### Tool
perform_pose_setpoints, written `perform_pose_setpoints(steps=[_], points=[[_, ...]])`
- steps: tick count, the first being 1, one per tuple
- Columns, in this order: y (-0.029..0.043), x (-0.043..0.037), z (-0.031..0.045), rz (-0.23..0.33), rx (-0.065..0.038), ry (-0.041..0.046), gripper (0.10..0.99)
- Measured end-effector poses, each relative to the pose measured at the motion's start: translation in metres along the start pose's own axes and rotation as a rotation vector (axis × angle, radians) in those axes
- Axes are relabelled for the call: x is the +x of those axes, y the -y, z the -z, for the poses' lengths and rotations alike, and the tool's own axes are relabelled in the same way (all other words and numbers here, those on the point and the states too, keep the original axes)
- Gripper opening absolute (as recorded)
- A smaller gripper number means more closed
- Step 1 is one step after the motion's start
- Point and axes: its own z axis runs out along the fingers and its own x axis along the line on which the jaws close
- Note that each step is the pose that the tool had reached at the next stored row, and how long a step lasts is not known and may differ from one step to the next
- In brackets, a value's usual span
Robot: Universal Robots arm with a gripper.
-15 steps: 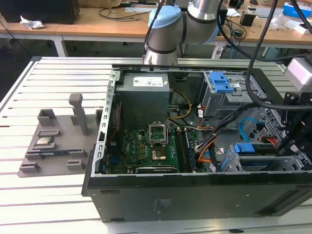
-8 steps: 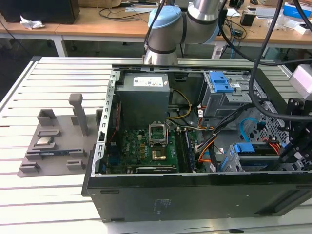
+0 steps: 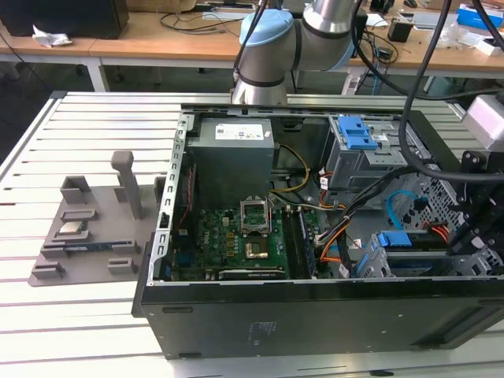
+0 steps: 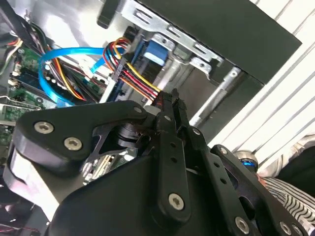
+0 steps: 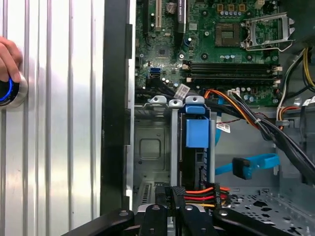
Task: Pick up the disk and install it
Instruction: 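Insert the first disk wire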
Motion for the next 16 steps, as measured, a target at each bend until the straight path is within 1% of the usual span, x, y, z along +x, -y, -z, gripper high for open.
perform_pose_setpoints(steps=[3, 5, 6, 9, 16], points=[[0.0000, -0.0044, -0.0011, 0.000, 0.000, 0.0067, 0.165], [0.0000, -0.0121, -0.0033, 0.001, 0.000, 0.0123, 0.165], [0.0000, -0.0153, -0.0042, 0.001, 0.000, 0.0135, 0.165], [0.0001, -0.0215, -0.0070, 0.000, 0.000, 0.0160, 0.165], [0.0012, -0.0267, -0.0106, -0.008, -0.001, 0.0176, 0.165]])
